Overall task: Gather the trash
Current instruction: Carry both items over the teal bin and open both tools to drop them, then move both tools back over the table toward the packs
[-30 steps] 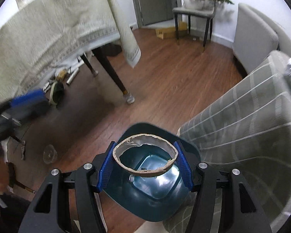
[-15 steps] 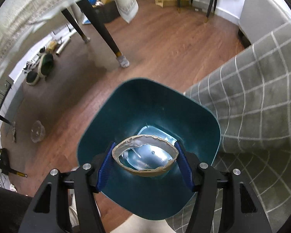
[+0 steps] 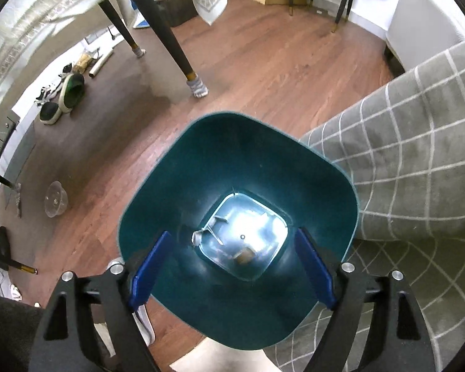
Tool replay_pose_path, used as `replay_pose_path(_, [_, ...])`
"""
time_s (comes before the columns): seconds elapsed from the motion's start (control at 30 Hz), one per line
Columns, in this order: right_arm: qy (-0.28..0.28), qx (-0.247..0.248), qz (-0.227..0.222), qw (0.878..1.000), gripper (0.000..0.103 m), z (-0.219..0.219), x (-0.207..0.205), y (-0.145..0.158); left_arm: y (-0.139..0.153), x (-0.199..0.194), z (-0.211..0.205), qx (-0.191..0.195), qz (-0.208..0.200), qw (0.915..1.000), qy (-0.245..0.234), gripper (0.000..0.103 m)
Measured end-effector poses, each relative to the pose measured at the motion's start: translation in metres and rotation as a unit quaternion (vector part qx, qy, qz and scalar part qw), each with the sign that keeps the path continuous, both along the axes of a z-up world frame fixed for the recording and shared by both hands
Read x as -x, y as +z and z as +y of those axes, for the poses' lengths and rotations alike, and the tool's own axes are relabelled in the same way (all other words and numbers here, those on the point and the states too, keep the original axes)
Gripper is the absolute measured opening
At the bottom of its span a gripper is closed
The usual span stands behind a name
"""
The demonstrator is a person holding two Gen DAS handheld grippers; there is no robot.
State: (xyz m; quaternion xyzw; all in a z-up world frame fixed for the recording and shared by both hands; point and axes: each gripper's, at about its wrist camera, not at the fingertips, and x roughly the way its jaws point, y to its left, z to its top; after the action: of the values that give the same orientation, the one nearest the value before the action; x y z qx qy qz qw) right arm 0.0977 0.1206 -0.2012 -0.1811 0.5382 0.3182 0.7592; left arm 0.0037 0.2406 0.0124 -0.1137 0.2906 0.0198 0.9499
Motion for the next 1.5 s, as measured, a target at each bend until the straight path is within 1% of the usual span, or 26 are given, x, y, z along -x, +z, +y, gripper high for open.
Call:
replay_pose_path(0.17, [0.008,-0.027,-0.017,0.999,0.083,-0.007,0.003,0.026,0.011,0.001,0.001,0.007,-0.016,0.9998,0.004,0.06])
replay_pose_path(0.23, [0.02,-0.042,-0.028,0.999,0.083,-0.012,0.008,0.043,0.017,0.003,0.0,0.012,-0.026,0.9996,0.005,0.065])
replay_pose_path(0.27, [0.026,-0.048,-0.033,0.998,0.083,-0.013,0.01,0.049,0.02,0.003,-0.001,0.014,-0.03,0.9994,0.005,0.065])
replay_pose_path(0.47, [0.062,-0.096,-0.092,0.989,0.083,-0.03,0.027,0.104,0.032,0.001,-0.008,0.012,-0.052,0.9985,0.009,0.07])
replay_pose_path(0.53, [0.065,-0.11,-0.105,0.986,0.083,-0.036,0.028,0.117,0.033,-0.001,-0.012,0.011,-0.055,0.9984,0.009,0.071])
replay_pose_path(0.67, [0.054,-0.142,-0.131,0.98,0.083,-0.06,0.027,0.144,0.033,-0.006,-0.023,-0.008,-0.056,0.9984,0.0,0.073])
replay_pose_path(0.77, [0.047,-0.153,-0.153,0.975,0.084,-0.078,0.024,0.158,0.032,-0.011,-0.034,-0.013,-0.053,0.9985,-0.008,0.075])
replay_pose_path(0.83, [0.038,-0.159,-0.163,0.973,0.085,-0.089,0.024,0.166,0.03,-0.015,-0.044,-0.017,-0.051,0.9985,-0.015,0.08])
replay_pose_path(0.93, [0.023,-0.162,-0.179,0.97,0.085,-0.11,0.018,0.178,0.027,-0.022,-0.062,-0.026,-0.047,0.9981,-0.03,0.081])
replay_pose_path(1.07, [0.007,-0.16,-0.202,0.966,0.087,-0.137,0.012,0.188,0.02,-0.034,-0.081,-0.012,-0.039,0.9979,-0.051,0.084])
replay_pose_path(1.2, [-0.006,-0.157,-0.213,0.964,0.089,-0.161,0.004,0.192,0.017,-0.043,-0.097,-0.018,-0.037,0.9971,-0.064,0.089])
replay_pose_path(1.33, [-0.008,-0.162,-0.221,0.962,0.093,-0.185,-0.001,0.198,0.013,-0.046,-0.113,-0.017,-0.038,0.9953,-0.087,0.092])
replay_pose_path(1.5, [-0.012,-0.155,-0.225,0.962,0.097,-0.209,-0.005,0.2,0.01,-0.053,-0.133,-0.027,-0.035,0.993,-0.109,0.094])
